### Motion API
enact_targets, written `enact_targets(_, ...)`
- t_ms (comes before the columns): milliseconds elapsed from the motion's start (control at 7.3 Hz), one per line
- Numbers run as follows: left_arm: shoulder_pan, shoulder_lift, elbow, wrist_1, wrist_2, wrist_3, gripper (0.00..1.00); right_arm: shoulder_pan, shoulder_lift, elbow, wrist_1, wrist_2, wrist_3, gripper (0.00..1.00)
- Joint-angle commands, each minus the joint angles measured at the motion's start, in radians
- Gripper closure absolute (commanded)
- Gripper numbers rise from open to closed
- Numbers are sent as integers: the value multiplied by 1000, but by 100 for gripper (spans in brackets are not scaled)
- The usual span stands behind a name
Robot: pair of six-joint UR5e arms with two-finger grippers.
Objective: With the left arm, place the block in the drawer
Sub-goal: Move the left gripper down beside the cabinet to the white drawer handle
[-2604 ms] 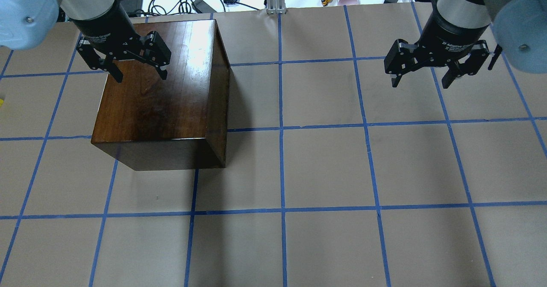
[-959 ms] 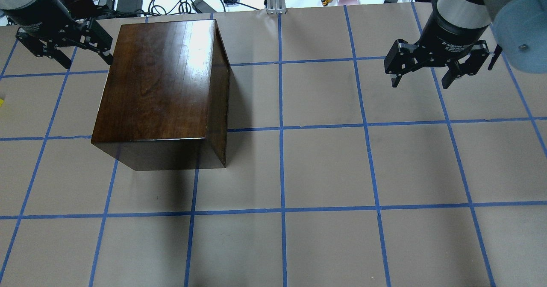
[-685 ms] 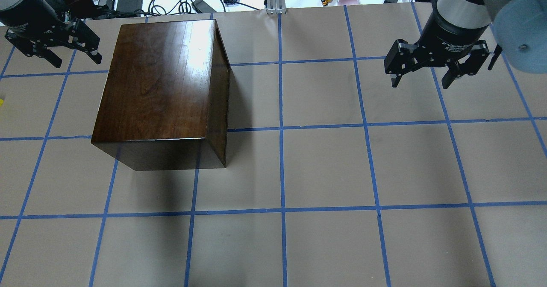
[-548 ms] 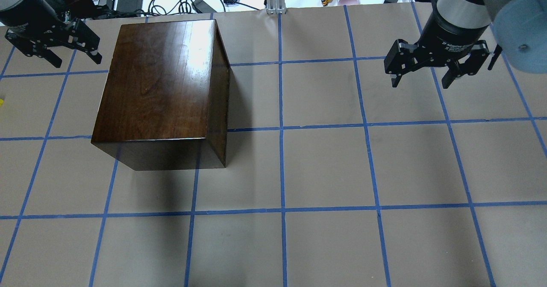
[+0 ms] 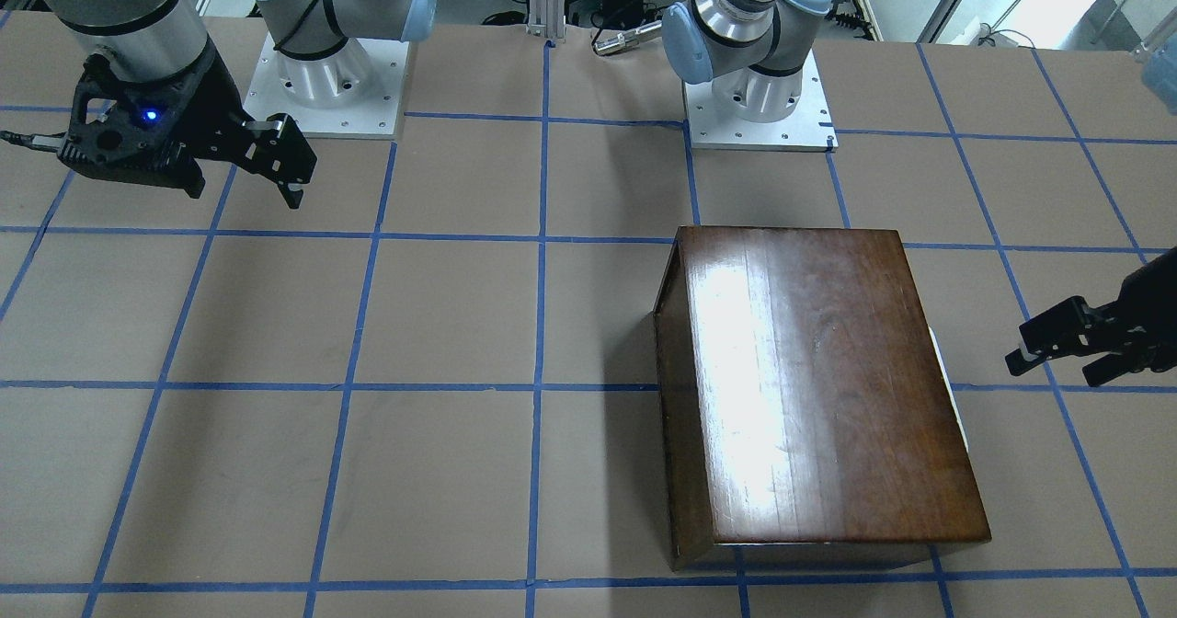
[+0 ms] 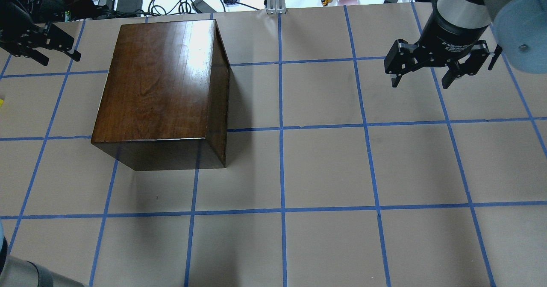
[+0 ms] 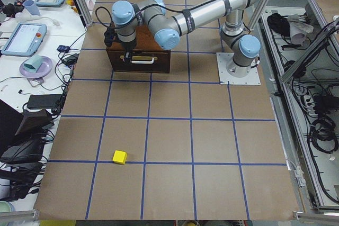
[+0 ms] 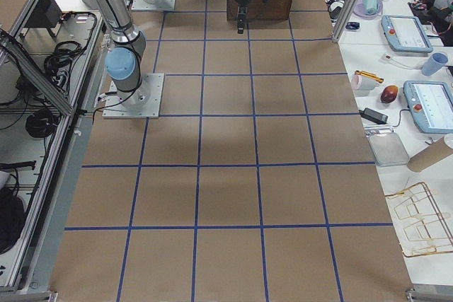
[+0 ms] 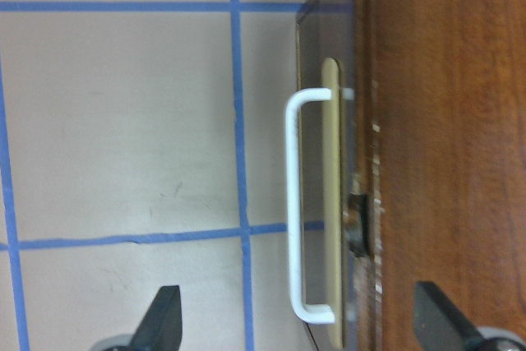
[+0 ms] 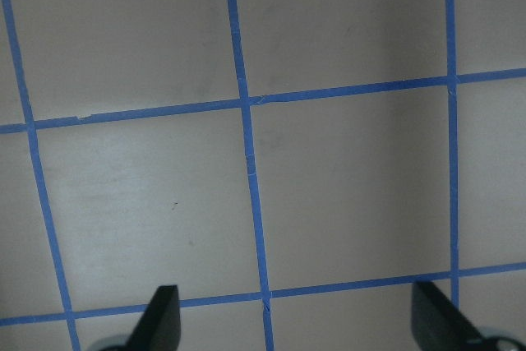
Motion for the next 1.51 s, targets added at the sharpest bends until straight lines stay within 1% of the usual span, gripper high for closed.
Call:
enact_targets(0, 4, -41, -7, 4, -32, 43, 0, 0, 0, 0, 0, 0, 0, 0)
enact_targets(548, 4, -90, -15, 1, -32, 53, 0, 0, 0, 0, 0, 0, 0, 0)
enact_targets(1096, 4, -95, -76, 4, -26, 54, 0, 0, 0, 0, 0, 0, 0, 0)
enact_targets(1371, 4, -95, -89, 4, -25, 65, 0, -1, 0, 2, 0, 0, 0, 0)
